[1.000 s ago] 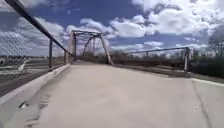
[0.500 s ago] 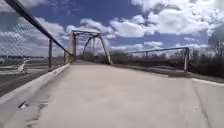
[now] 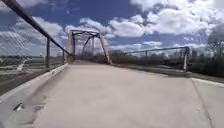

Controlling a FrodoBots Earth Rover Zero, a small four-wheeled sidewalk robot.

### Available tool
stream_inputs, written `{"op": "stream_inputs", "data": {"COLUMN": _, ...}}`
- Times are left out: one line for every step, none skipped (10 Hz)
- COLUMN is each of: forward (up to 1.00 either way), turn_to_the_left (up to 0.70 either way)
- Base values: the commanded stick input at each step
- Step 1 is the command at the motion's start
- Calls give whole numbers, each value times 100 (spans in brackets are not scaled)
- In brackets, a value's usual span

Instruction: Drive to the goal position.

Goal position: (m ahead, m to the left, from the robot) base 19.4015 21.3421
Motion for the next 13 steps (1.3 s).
{"op": "stream_inputs", "data": {"forward": 70, "turn_to_the_left": 0}}
{"op": "stream_inputs", "data": {"forward": 70, "turn_to_the_left": 0}}
{"op": "stream_inputs", "data": {"forward": 70, "turn_to_the_left": 0}}
{"op": "stream_inputs", "data": {"forward": 70, "turn_to_the_left": 0}}
{"op": "stream_inputs", "data": {"forward": 70, "turn_to_the_left": 5}}
{"op": "stream_inputs", "data": {"forward": 70, "turn_to_the_left": 25}}
{"op": "stream_inputs", "data": {"forward": 70, "turn_to_the_left": 27}}
{"op": "stream_inputs", "data": {"forward": 70, "turn_to_the_left": 27}}
{"op": "stream_inputs", "data": {"forward": 70, "turn_to_the_left": 27}}
{"op": "stream_inputs", "data": {"forward": 70, "turn_to_the_left": 27}}
{"op": "stream_inputs", "data": {"forward": 70, "turn_to_the_left": 27}}
{"op": "stream_inputs", "data": {"forward": 70, "turn_to_the_left": 27}}
{"op": "stream_inputs", "data": {"forward": 70, "turn_to_the_left": 27}}
